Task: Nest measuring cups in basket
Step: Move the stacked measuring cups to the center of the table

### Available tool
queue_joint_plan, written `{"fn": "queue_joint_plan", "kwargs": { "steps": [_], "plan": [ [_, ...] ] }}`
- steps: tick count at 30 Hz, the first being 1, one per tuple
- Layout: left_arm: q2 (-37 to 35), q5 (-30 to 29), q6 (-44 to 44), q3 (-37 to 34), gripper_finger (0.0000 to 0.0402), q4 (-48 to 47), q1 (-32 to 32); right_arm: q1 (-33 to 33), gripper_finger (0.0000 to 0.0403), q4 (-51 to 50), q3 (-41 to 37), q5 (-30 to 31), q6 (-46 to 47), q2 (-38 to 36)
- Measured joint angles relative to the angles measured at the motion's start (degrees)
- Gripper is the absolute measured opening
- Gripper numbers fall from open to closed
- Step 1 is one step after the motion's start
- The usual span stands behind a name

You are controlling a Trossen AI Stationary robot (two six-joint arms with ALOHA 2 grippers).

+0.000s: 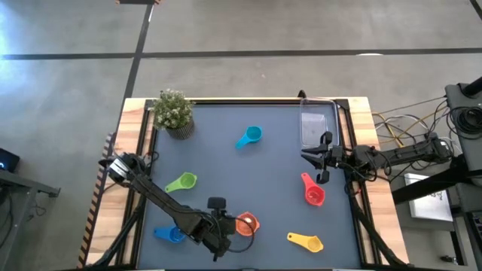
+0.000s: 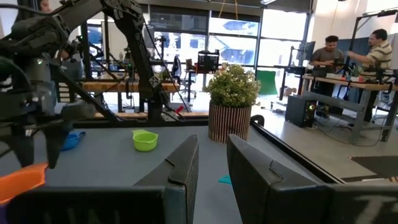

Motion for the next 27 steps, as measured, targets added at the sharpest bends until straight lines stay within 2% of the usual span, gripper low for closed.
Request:
{"fn": "queue_joint_plan", "kwargs": {
  "steps": [3, 7, 13, 19, 22, 27],
  "plan": [
    [-0.48, 0.01, 1.83, 0.0, 0.0147, -1.88, 1.07, 0.0, 0.0073, 0.0, 0.0, 0.01, 0.0, 0.0],
    [-1.25, 0.02, 5.21, 0.0, 0.0125, -3.74, 3.34, 0.0, 0.0073, 0.0, 0.0, 0.01, -0.01, 0.0],
    [-2.71, 0.02, 10.21, -0.49, 0.013, -4.35, 7.17, -0.02, 0.0073, 0.0, -0.01, 0.0, 0.0, 0.0],
    [-6.29, 1.57, 11.48, -5.48, 0.0132, -2.02, 10.37, 0.0, 0.0073, 0.0, 0.0, 0.0, 0.0, 0.0],
    [-9.22, 1.62, 12.28, -10.15, 0.0125, 2.93, 11.65, -0.02, 0.0073, 0.0, 0.0, 0.0, 0.0, 0.0],
    [-16.04, 4.52, 14.03, -21.75, 0.0128, 18.73, 14.2, -0.02, 0.0073, 0.0, 0.0, 0.0, 0.0, 0.0]
  ]
}}
